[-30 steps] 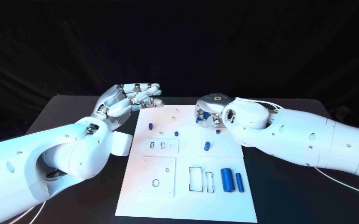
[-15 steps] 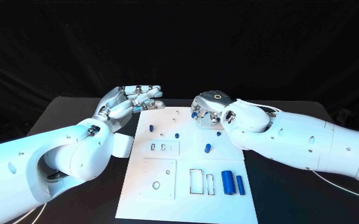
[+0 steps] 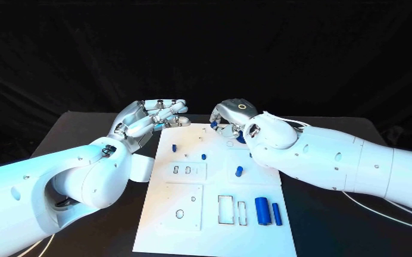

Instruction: Assemble the parts on the task board

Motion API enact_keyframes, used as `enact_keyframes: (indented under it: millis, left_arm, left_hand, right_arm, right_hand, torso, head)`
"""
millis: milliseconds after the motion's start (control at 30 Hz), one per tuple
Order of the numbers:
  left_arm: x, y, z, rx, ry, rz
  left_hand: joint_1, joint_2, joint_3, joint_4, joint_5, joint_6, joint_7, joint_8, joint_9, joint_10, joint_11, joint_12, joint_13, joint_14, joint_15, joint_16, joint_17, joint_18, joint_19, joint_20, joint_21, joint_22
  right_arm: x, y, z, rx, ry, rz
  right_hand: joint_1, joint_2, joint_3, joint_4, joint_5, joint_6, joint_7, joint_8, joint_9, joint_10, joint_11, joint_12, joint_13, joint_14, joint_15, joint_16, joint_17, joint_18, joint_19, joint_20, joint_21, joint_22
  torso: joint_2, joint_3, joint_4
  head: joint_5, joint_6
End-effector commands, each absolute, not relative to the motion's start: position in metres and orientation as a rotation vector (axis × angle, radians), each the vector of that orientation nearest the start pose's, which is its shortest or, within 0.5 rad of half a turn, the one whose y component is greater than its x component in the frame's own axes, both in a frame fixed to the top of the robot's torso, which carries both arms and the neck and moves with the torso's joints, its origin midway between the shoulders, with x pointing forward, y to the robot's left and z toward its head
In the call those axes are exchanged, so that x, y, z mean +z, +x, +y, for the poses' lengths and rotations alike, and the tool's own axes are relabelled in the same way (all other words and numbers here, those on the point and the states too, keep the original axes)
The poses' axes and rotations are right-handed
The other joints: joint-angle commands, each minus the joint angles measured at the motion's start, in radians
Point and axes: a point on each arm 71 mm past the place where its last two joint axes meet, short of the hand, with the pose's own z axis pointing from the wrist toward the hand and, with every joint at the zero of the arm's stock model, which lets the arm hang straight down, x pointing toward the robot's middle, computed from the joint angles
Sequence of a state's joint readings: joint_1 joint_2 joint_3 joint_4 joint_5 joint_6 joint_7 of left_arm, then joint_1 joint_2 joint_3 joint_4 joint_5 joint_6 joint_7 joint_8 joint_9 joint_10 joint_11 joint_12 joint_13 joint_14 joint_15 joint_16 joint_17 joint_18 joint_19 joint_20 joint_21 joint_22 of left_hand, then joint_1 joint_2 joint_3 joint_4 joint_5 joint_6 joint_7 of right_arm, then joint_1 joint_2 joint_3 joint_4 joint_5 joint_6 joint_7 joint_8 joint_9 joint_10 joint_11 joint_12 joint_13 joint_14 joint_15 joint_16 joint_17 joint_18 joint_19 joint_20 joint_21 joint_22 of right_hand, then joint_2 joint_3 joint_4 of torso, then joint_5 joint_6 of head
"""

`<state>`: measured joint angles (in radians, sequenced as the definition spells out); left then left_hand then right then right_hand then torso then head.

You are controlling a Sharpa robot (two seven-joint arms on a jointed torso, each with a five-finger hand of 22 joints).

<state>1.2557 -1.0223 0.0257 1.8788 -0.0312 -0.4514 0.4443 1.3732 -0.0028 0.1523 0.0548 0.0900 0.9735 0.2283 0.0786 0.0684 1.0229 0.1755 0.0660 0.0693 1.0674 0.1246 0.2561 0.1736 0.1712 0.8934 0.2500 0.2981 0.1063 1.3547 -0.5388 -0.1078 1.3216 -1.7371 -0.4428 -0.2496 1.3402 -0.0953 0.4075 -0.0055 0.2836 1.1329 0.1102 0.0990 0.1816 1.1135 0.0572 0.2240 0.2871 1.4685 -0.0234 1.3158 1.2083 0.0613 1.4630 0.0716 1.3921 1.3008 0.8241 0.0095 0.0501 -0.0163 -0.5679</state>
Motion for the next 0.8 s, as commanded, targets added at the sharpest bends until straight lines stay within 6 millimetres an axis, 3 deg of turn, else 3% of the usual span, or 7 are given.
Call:
enact_keyframes:
  millis: [33, 800]
  left_arm:
    - [-0.096, 0.432, 0.198, -1.689, -0.96, 1.281]
    - [-0.091, 0.432, 0.198, -1.691, -0.95, 1.274]
  left_hand:
    - [0.0, 0.013, 0.005, 0.001, 0.001, 0.001, 0.003, -0.005, 0.0, -0.008, 0.002, -0.002, -0.001, -0.008, 0.001, -0.005, 0.001, 0.012, -0.005, 0.0, -0.005, -0.001]
    - [-0.001, 0.012, 0.006, 0.0, 0.0, 0.001, 0.003, -0.006, 0.0, -0.008, 0.003, -0.001, -0.001, -0.012, 0.002, -0.007, 0.0, 0.012, -0.007, 0.001, -0.006, -0.002]
  right_arm:
    - [-0.124, 0.533, -0.099, 0.506, -0.368, 1.331]
    - [-0.138, 0.541, -0.075, 0.518, -0.39, 1.374]
  right_hand:
    - [0.001, -0.005, 0.007, 0.001, 0.006, 0.005, 0.004, 0.002, 0.002, 0.008, -0.003, 0.003, 0.001, 0.042, -0.004, 0.003, 0.0, -0.005, 0.01, 0.002, 0.003, 0.001]
    - [-0.003, -0.009, 0.008, 0.003, 0.007, 0.002, 0.005, 0.0, 0.003, 0.008, -0.002, 0.001, 0.0, 0.041, -0.004, 0.003, 0.0, -0.005, 0.009, 0.003, 0.002, 0.0]
  torso:
    - [0.003, 0.0003, 0.0014]
    - [0.005, 0.0011, 0.0015]
  head:
    - [0.002, -0.001]
    - [0.01, -0.006]
